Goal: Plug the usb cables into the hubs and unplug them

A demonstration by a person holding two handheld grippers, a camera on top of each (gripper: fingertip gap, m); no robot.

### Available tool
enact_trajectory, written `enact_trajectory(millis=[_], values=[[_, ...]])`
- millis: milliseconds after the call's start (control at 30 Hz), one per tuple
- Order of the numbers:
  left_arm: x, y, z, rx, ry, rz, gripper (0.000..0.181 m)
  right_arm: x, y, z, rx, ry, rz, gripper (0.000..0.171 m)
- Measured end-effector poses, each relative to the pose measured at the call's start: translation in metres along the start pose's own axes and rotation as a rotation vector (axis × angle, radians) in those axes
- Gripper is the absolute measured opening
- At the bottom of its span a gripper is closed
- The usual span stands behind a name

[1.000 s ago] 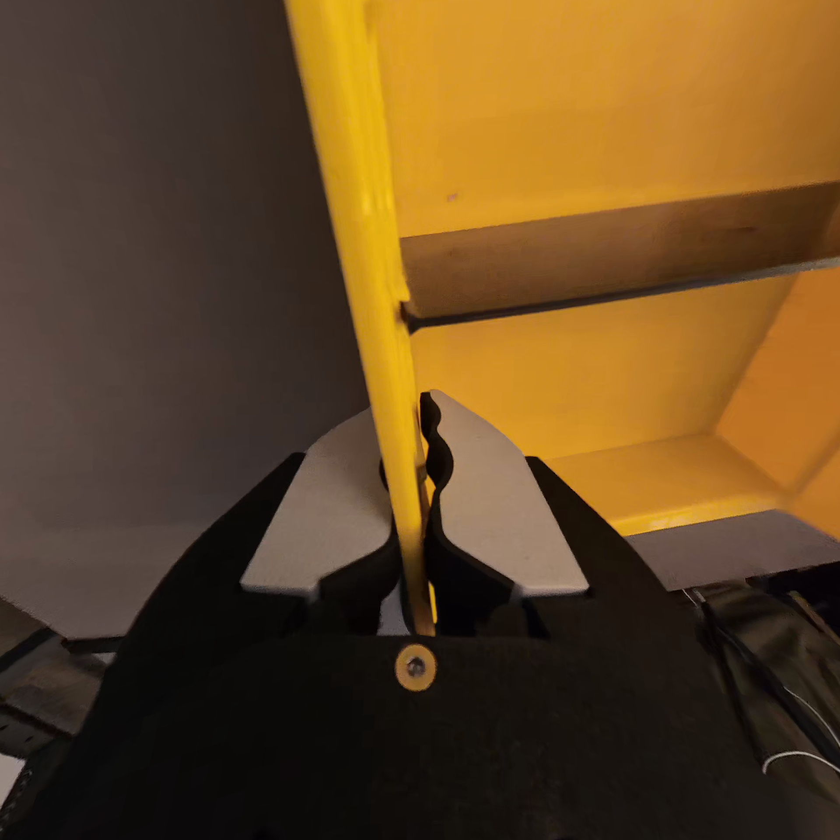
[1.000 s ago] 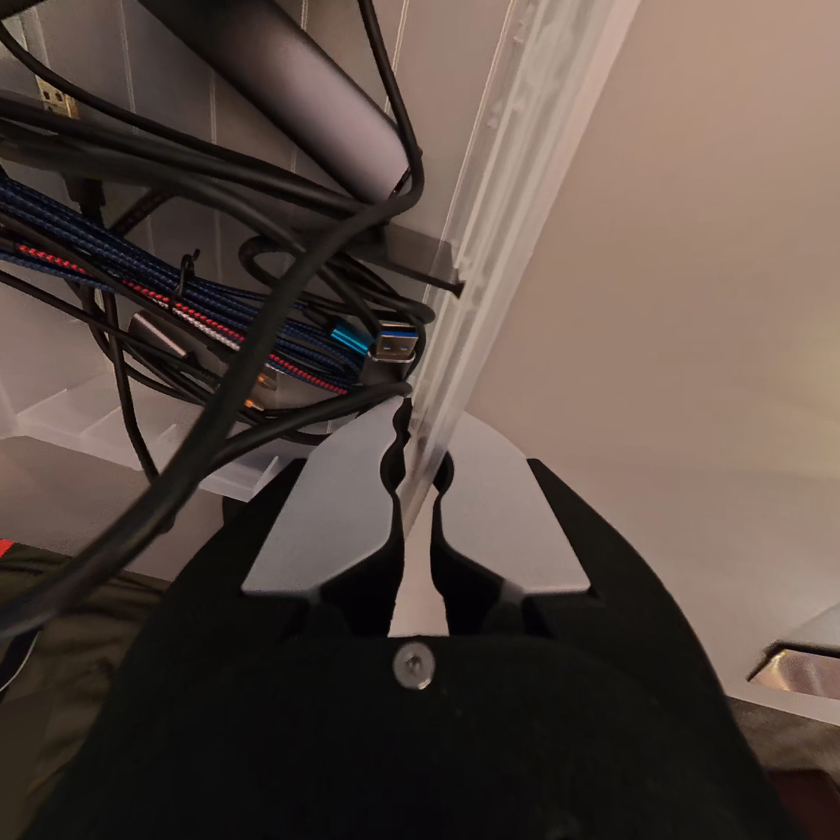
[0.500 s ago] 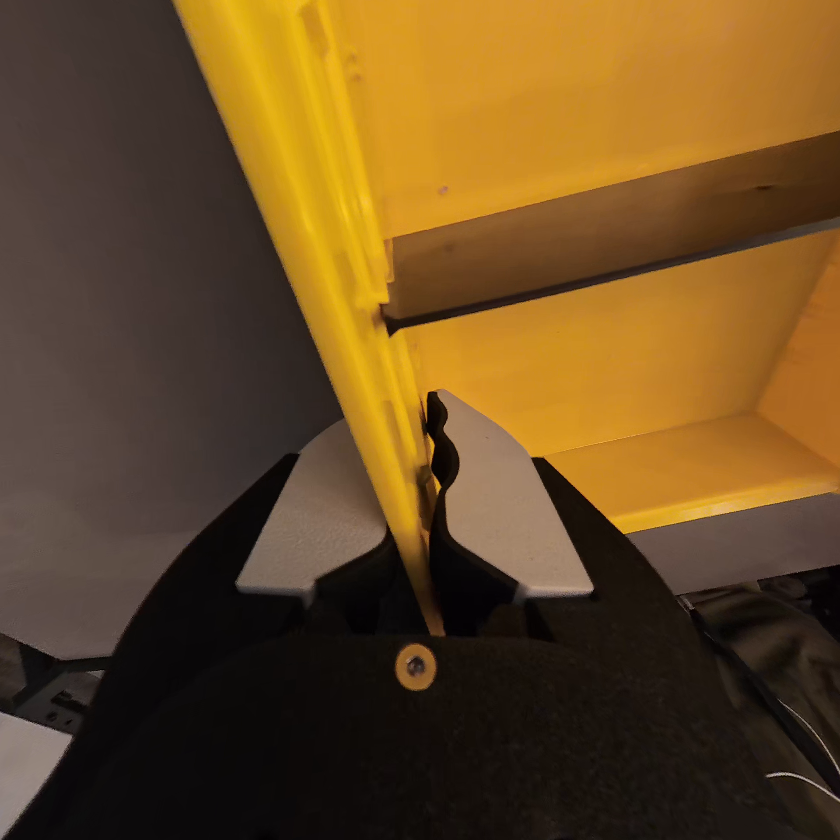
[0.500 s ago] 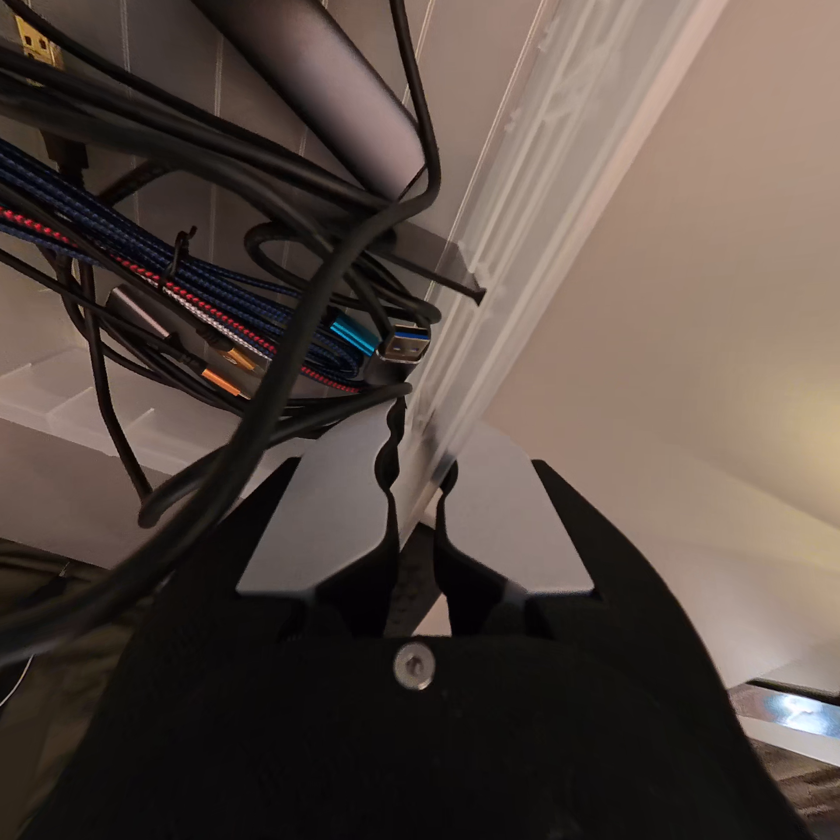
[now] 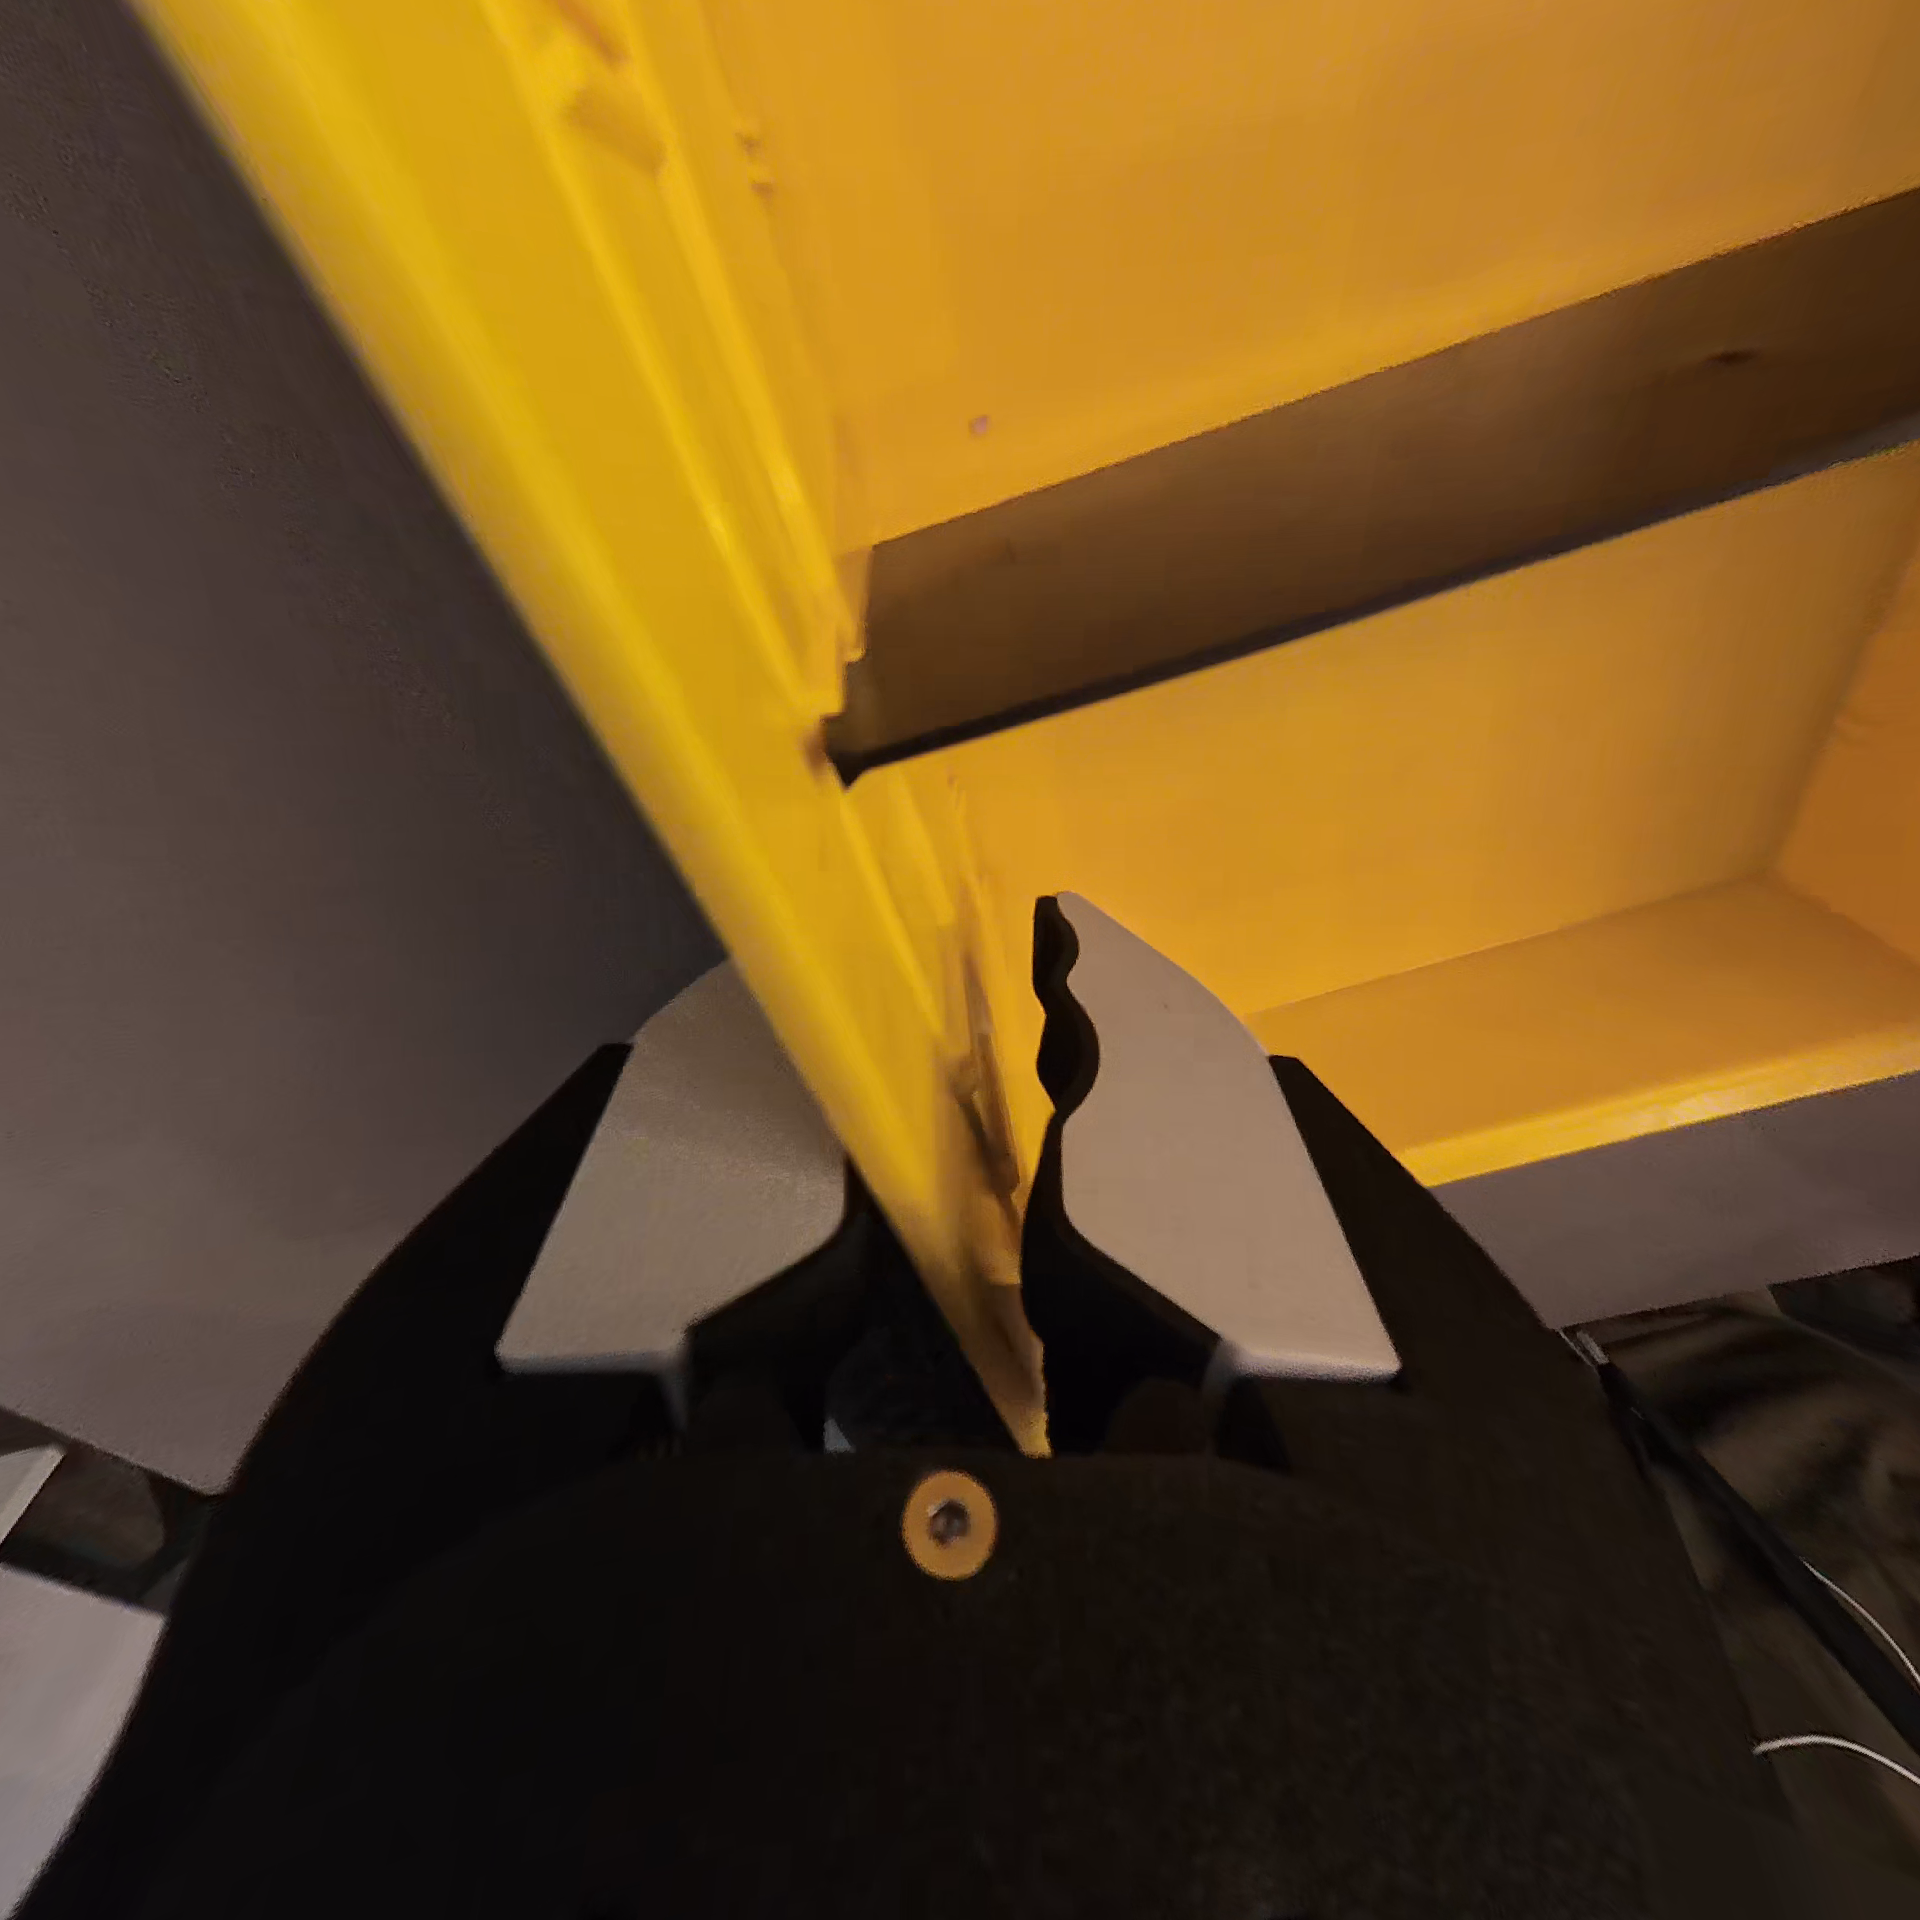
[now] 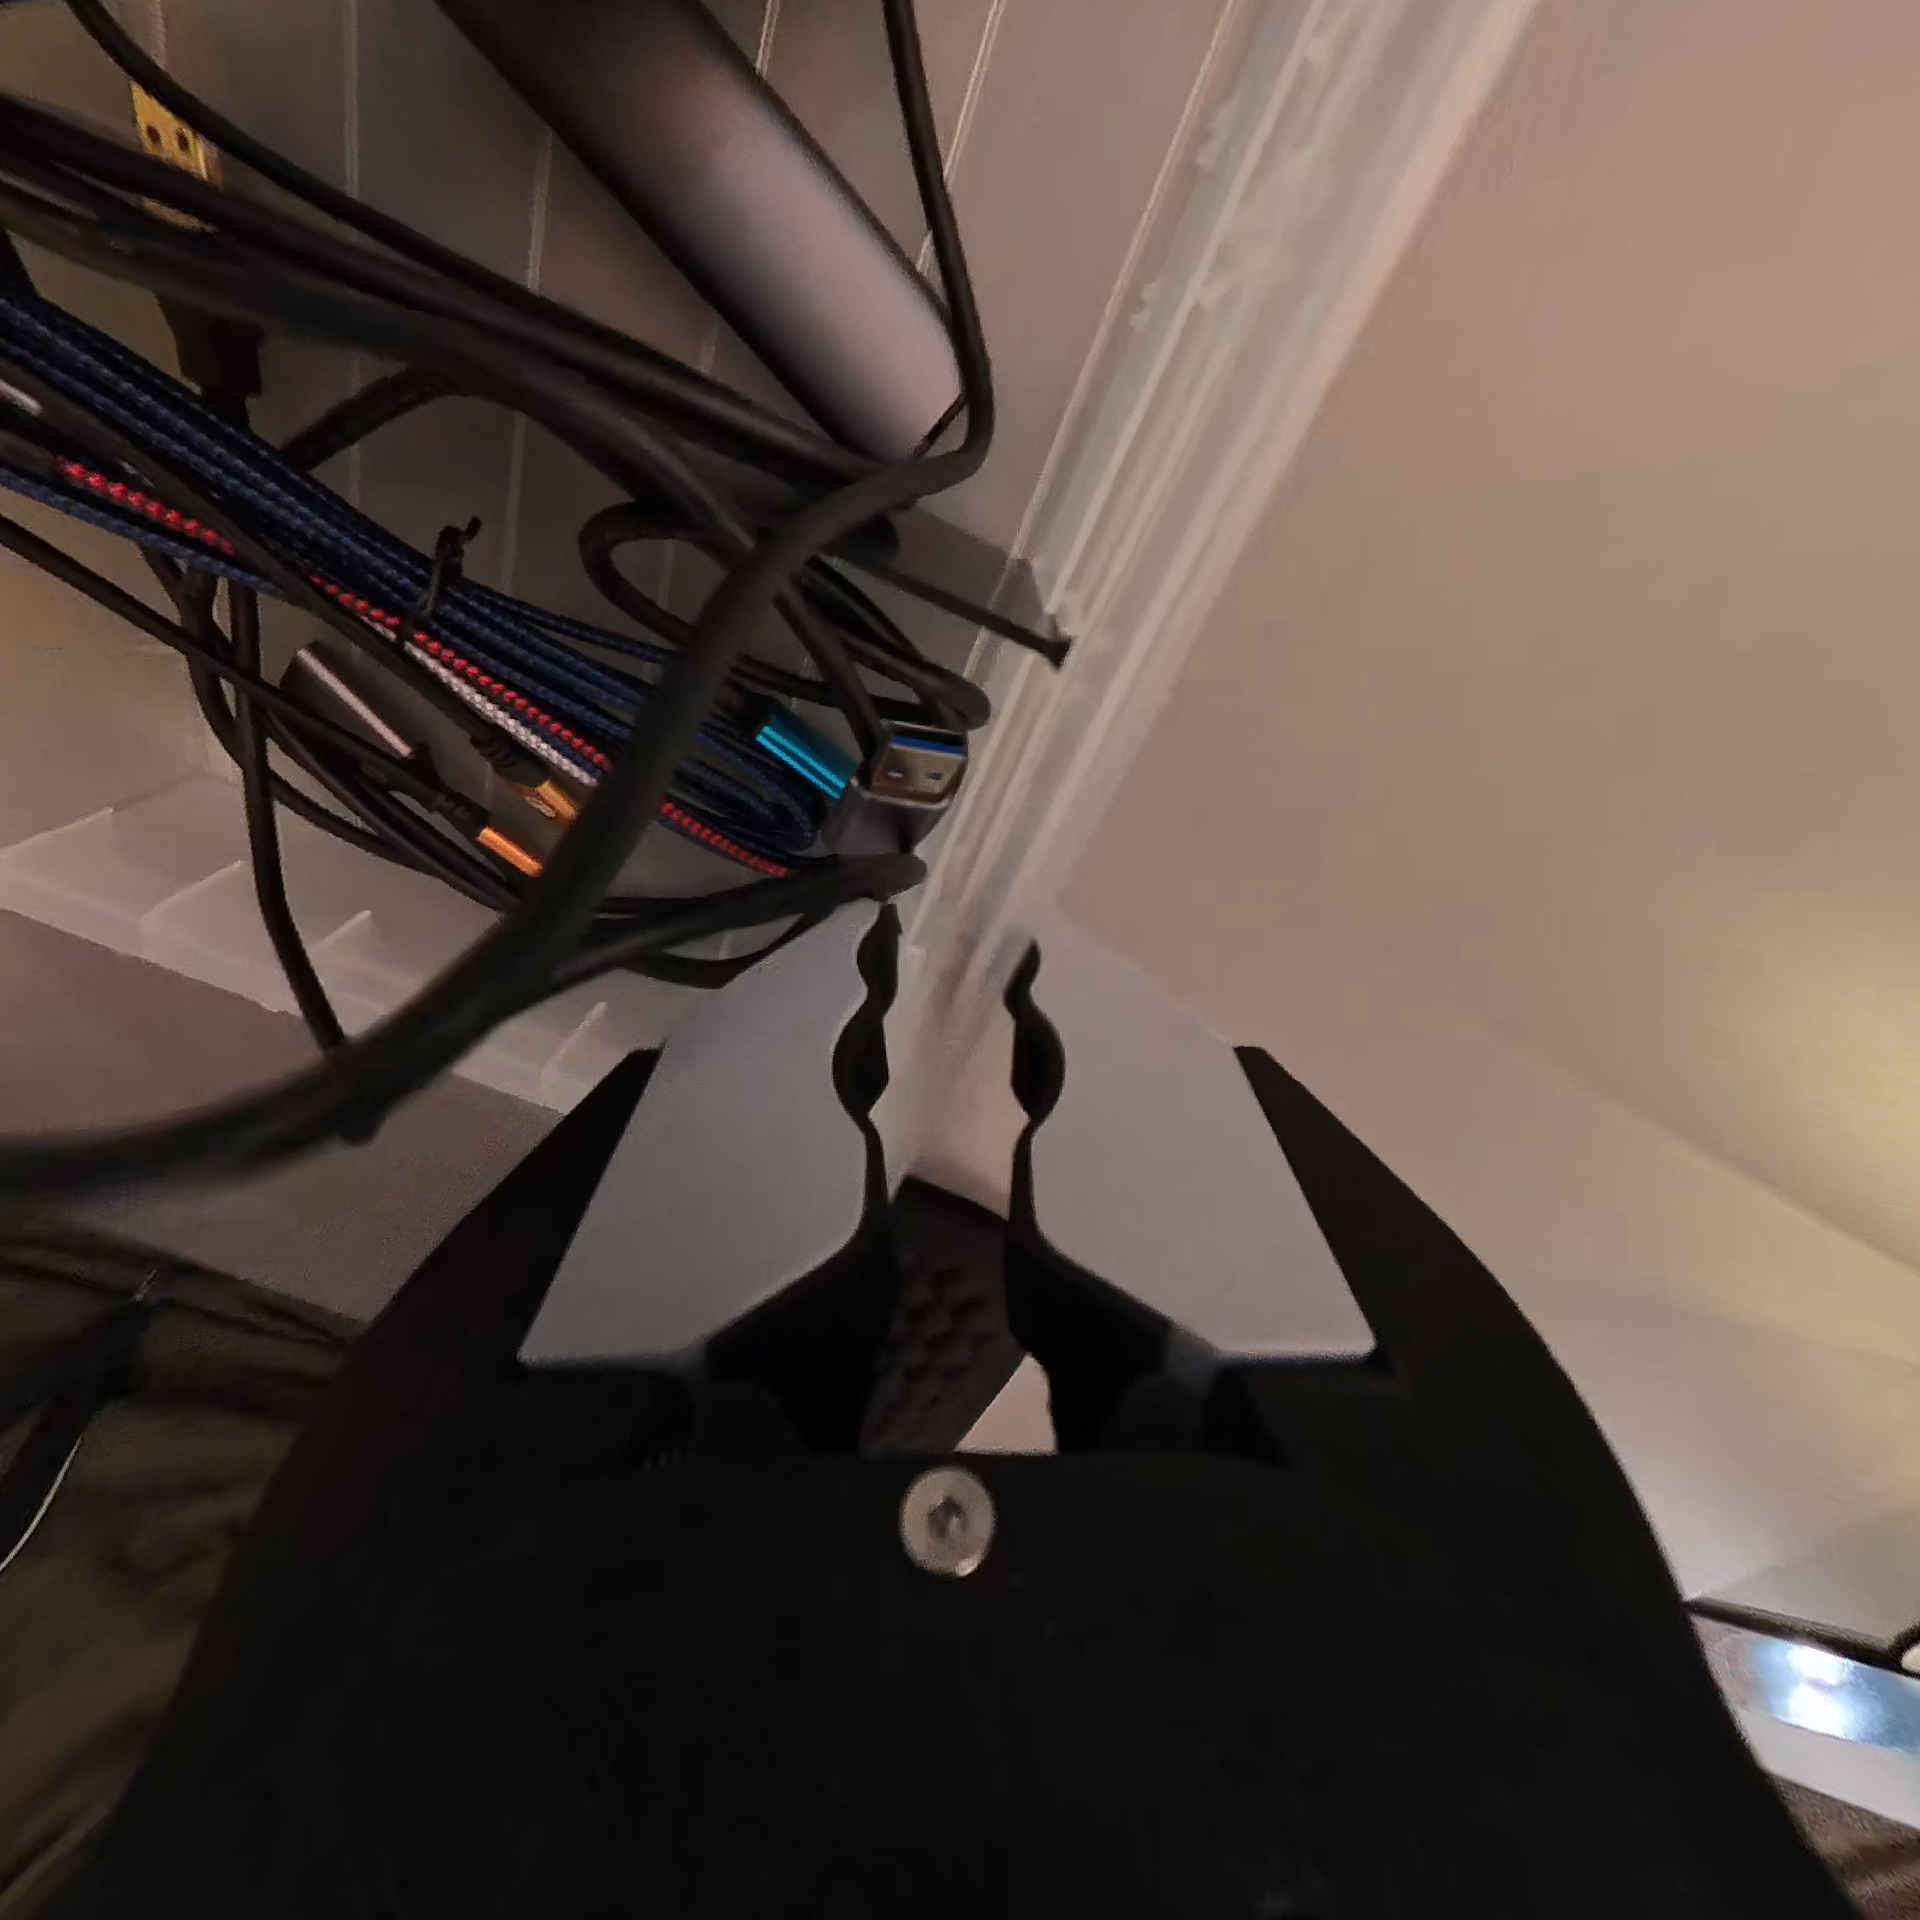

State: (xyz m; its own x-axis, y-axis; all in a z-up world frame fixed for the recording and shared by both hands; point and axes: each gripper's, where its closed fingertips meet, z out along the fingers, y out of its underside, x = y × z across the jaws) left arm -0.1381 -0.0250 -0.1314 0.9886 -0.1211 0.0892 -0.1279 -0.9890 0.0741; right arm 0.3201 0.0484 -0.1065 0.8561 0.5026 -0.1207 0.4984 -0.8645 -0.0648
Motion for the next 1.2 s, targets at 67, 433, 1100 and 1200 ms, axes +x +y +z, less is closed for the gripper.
enact_trajectory(millis=[67, 433, 1100, 1200], values=[[0.0, -0.004, -0.012, 0.065, 0.011, 0.0, 0.031, 0.006, -0.002, -0.013, 0.067, 0.021, 0.016, 0.022], [0.006, -0.015, -0.12, 0.562, -0.057, 0.073, 0.034, -0.065, -0.013, -0.146, 0.682, 0.129, -0.124, 0.032], [0.075, -0.014, -0.195, 0.949, -0.158, 0.436, 0.028, -0.229, -0.143, -0.002, 0.408, 0.1, -0.246, 0.046], [0.082, -0.015, -0.197, 0.958, -0.151, 0.459, 0.028, -0.238, -0.14, 0.019, 0.312, 0.038, -0.22, 0.046]])
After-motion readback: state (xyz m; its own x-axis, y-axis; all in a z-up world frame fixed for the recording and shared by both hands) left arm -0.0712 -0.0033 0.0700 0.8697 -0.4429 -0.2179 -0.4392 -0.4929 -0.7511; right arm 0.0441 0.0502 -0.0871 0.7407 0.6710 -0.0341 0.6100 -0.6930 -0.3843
